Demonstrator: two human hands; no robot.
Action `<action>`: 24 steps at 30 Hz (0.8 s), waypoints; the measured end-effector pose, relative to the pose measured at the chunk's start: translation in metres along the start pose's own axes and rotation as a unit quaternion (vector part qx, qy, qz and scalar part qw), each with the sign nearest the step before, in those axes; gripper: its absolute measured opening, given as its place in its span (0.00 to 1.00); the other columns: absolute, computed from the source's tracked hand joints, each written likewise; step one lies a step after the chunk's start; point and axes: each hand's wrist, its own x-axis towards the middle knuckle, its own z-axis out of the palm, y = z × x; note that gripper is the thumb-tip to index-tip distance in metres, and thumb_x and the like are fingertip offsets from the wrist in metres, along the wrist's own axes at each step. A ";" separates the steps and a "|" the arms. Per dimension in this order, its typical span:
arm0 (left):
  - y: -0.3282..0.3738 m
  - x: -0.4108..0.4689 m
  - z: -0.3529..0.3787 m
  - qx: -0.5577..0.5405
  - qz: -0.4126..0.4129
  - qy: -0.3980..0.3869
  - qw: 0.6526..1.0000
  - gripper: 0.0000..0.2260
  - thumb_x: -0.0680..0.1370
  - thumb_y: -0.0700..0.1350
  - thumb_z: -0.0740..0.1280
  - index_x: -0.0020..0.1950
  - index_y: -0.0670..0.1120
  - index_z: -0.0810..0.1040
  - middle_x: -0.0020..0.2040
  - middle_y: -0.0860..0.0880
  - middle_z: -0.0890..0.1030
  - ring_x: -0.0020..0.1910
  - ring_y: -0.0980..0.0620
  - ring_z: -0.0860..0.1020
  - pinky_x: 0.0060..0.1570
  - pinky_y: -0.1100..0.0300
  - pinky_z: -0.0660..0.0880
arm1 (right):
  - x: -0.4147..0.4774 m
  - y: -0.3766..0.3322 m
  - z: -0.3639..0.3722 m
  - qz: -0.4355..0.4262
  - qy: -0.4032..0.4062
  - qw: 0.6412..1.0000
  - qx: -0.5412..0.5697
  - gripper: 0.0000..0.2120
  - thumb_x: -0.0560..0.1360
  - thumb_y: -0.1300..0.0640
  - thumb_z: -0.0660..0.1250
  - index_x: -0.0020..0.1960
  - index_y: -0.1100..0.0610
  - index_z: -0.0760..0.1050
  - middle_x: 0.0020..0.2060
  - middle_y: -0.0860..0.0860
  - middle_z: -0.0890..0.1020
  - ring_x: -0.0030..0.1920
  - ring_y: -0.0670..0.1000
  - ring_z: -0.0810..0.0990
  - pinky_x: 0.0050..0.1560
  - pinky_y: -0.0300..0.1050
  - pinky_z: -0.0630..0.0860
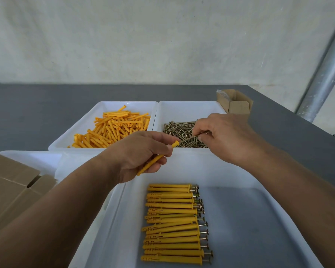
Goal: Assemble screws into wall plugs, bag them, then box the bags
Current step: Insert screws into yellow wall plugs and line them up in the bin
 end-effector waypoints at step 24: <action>0.000 0.000 0.007 0.119 0.026 0.037 0.992 0.07 0.74 0.39 0.73 0.50 0.48 0.83 0.34 0.51 0.82 0.34 0.57 0.80 0.29 0.66 0.73 | -0.007 -0.022 -0.002 -0.048 -0.101 0.992 0.056 0.12 0.80 0.57 0.64 0.59 0.44 0.78 0.42 0.44 0.81 0.42 0.45 0.77 0.43 0.43 0.75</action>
